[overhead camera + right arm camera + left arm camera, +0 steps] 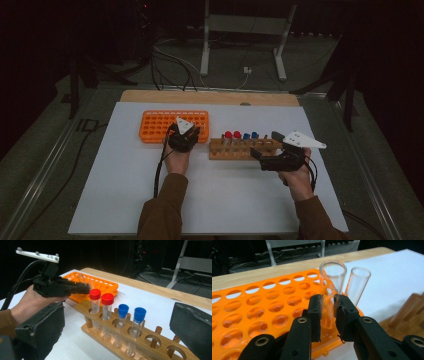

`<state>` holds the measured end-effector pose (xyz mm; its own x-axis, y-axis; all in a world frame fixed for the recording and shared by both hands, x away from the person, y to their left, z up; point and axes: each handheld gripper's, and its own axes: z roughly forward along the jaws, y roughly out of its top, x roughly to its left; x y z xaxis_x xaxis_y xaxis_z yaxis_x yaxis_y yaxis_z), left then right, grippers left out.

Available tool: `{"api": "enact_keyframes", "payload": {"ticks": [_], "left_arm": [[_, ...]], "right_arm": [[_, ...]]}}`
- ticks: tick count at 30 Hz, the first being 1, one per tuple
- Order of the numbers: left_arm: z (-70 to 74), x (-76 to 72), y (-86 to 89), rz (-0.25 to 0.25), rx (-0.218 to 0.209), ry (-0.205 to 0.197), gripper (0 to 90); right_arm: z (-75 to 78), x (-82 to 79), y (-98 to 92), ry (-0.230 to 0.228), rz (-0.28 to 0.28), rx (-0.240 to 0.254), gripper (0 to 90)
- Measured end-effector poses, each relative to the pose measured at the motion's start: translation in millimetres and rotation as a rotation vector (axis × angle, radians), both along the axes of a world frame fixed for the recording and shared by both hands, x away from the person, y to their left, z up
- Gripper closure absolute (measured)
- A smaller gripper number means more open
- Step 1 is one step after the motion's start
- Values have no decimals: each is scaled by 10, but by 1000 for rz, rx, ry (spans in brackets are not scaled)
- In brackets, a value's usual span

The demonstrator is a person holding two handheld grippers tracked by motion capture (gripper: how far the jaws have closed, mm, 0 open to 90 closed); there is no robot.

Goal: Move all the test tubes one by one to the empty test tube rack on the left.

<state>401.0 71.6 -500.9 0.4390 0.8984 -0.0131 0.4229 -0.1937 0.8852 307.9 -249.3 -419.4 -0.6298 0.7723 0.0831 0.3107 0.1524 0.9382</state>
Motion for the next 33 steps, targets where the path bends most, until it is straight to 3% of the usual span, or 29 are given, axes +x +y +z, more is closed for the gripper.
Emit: {"api": "enact_keyframes", "payload": {"ticks": [10, 18, 21, 27, 29, 33], "left_arm": [[35, 68, -32, -27, 67, 66, 775], [60, 75, -21, -30, 66, 88, 754], [68, 47, 12, -25, 53, 78, 677], [120, -28, 79, -30, 36, 49, 629], [140, -46, 93, -34, 30, 37, 647], [144, -49, 80, -46, 42, 26, 768]], "right_arm": [[-29, 9, 20, 6, 7, -11, 1], [-36, 10, 35, 7, 11, -15, 1], [-39, 16, 21, 9, 6, -12, 1], [-40, 21, 19, 6, 4, -14, 1], [-45, 24, 23, 8, 3, -16, 1], [-60, 34, 30, 12, 2, -20, 1]]}}
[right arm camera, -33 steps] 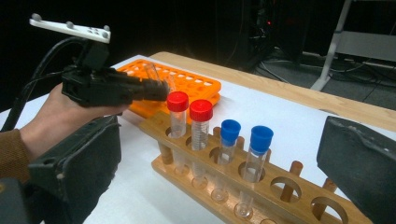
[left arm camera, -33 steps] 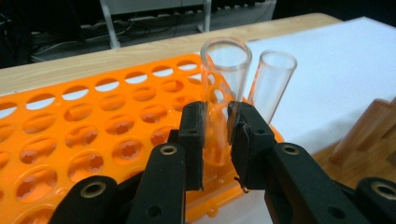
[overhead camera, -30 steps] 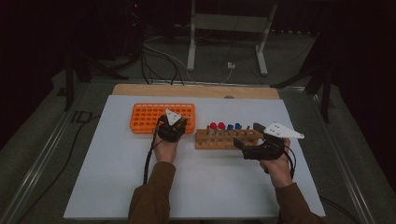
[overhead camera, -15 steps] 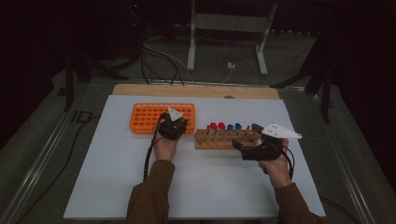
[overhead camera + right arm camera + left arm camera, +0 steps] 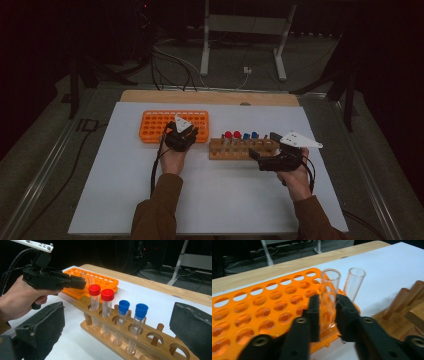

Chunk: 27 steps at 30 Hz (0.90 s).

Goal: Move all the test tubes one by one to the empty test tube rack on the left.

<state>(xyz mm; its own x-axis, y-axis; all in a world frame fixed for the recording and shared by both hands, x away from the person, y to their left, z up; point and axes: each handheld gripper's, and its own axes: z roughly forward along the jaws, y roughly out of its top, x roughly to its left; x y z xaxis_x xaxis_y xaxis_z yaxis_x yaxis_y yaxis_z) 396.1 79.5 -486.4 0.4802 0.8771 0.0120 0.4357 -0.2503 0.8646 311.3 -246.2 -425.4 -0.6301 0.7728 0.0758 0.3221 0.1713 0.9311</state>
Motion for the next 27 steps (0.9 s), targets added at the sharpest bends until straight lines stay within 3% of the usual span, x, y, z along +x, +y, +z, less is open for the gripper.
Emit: {"api": "enact_keyframes", "payload": {"ticks": [8, 14, 18, 27], "left_arm": [[-39, 25, -46, 3, 16, 18, 776], [-18, 46, -57, 28, -3, -15, 717], [-13, 67, -88, 12, 17, -6, 771], [-44, 79, -81, 17, 17, 24, 771]], "right_arm": [[-33, 36, 6, 6, -7, -5, 1], [-52, 52, 22, 10, -8, -9, 1], [-61, 59, 35, 10, -8, -11, 2], [-93, 130, 78, 1, -30, -52, 26]]}}
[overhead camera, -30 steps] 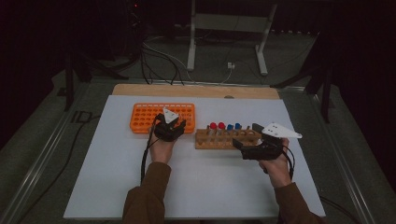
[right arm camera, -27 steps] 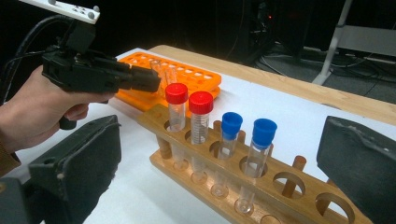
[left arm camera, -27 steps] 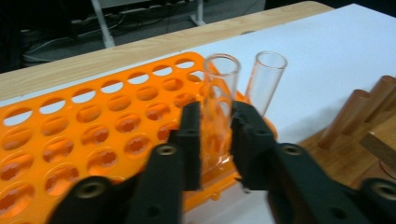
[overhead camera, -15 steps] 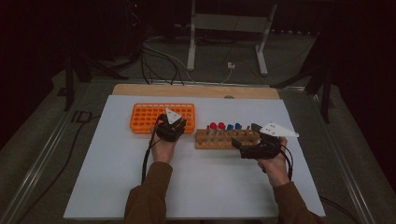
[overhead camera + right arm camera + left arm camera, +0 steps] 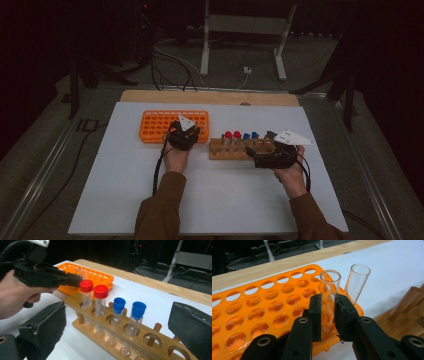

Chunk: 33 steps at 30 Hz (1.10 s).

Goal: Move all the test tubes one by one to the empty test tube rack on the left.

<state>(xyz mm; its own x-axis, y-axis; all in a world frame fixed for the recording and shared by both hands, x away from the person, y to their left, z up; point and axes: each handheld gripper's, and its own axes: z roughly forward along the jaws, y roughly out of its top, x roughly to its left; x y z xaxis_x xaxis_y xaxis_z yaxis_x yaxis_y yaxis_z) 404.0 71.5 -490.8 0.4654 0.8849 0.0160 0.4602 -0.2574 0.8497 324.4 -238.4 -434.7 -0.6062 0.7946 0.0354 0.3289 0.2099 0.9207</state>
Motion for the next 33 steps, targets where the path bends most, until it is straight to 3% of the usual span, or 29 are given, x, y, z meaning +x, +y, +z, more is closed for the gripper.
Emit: {"api": "enact_keyframes", "payload": {"ticks": [2, 7, 12, 14, 15, 26, 33], "left_arm": [[8, -8, 17, 5, -24, 2, 751], [73, -73, 95, 4, -67, -15, 576], [118, -179, 203, -2, -143, -18, 377], [129, -226, 228, -7, -158, -15, 306], [131, -249, 236, -8, -159, -10, 226], [104, -519, 309, -51, -205, 23, 26], [95, -641, 293, -93, -228, 27, 13]], "right_arm": [[-11, 37, -3, 5, -9, -3, 58], [-86, 156, -26, 35, -36, -11, 170], [-162, 232, -25, 57, -41, -27, 436], [-183, 256, -10, 53, -49, -43, 496], [-201, 282, -3, 58, -58, -45, 556], [-297, 367, 17, 97, -53, -50, 707], [-276, 347, 20, 81, -52, -40, 762]]}}
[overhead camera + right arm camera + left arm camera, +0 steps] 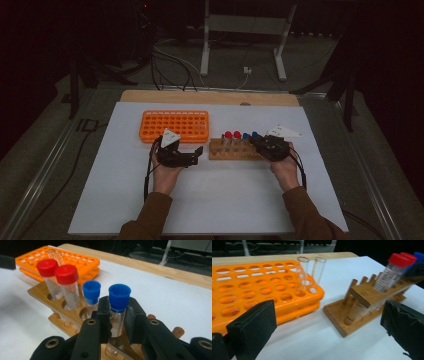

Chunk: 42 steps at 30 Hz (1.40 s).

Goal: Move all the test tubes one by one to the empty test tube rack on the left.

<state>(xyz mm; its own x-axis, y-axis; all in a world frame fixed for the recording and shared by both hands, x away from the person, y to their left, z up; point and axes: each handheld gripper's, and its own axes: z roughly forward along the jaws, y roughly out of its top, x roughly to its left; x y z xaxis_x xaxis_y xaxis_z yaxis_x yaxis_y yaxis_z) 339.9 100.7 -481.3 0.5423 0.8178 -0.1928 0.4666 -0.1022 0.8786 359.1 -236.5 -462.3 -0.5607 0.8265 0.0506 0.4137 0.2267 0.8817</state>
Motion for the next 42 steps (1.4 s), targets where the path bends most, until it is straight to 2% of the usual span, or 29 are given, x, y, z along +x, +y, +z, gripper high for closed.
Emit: {"api": "enact_keyframes", "payload": {"ticks": [8, 13, 24, 30, 38, 42], "left_arm": [[68, -75, -68, -35, -14, -15, 13], [147, -115, -156, -60, -7, -42, 14], [253, -188, -362, -141, 0, -75, 39], [324, -226, -491, -190, -7, -95, 74], [331, -277, -756, -270, 10, -106, 90], [327, -285, -855, -269, 28, -114, 176]], "right_arm": [[134, -86, -36, -56, -3, 19, 765], [254, -118, -73, -79, -1, 33, 764], [529, -274, -101, -145, 44, 66, 763], [540, -339, -48, -112, 98, 100, 762], [445, -374, 130, -56, 164, 105, 761], [406, -403, 236, -47, 193, 90, 761]]}}
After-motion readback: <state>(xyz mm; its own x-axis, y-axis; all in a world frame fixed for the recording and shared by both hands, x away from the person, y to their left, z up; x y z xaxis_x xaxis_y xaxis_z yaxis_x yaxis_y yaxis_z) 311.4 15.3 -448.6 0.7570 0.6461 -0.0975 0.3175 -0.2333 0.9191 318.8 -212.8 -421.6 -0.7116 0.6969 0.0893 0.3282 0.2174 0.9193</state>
